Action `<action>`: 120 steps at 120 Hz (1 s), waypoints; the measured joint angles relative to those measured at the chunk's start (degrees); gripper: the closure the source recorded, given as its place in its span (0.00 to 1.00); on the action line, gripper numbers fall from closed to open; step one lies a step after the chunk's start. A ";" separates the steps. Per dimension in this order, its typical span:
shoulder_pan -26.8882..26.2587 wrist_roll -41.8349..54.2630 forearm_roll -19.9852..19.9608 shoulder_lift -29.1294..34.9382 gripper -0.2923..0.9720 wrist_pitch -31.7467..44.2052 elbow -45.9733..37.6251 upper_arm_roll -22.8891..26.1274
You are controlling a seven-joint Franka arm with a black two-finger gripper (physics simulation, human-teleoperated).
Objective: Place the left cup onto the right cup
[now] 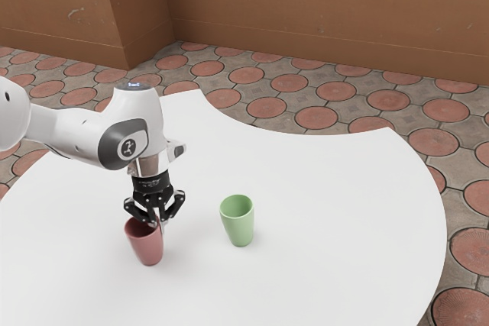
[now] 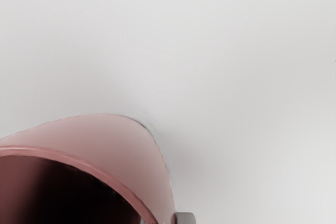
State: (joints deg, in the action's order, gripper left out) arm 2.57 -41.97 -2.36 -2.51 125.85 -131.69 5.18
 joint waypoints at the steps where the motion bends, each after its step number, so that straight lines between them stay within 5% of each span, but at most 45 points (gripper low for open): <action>1: 0.00 0.00 0.00 0.00 0.83 0.00 0.00 0.00; 120: -0.06 0.70 0.72 5.18 0.85 -8.27 5.51 0.07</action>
State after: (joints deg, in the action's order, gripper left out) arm 2.51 -41.27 -1.63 2.67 117.58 -126.18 5.25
